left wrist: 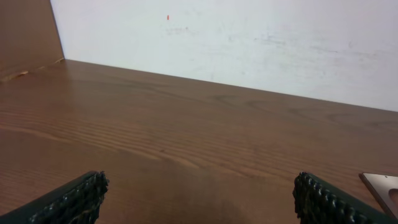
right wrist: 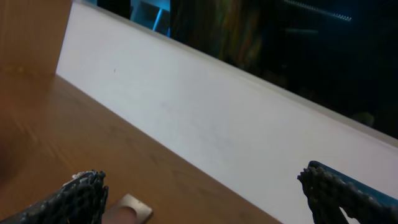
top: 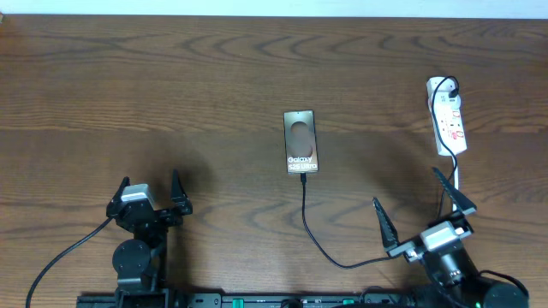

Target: Plug charger to phone and switch on socket

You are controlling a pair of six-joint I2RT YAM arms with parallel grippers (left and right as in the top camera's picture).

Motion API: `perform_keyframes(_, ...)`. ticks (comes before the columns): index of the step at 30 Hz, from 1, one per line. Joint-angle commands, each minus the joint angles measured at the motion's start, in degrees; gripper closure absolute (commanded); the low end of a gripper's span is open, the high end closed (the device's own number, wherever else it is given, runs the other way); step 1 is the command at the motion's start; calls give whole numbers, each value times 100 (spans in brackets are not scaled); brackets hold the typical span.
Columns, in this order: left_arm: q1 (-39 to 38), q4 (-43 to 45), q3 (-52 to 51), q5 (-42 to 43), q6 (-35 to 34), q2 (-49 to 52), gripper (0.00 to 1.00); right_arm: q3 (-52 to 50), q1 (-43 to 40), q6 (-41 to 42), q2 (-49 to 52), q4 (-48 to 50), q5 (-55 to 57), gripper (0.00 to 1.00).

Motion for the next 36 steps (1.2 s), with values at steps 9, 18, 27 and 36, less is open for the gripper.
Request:
perform_keyframes(9, 22, -249, -92, -55, 37, -37, 3, -1305, -13, -79, -42, 1777, -184, 1)
perform_keyframes(18, 22, -249, -92, -55, 37, -37, 3, -1899, -24, 763, -42, 2553, 649, 1)
perform_keyframes(27, 22, -249, -92, -55, 37, -37, 3, -2044, -297, 1119, -42, 2052, 1043, 1)
perform_keyframes(36, 22, -249, -92, -55, 37, -37, 3, -2044, -437, 1119, -42, 1047, 1438, 1)
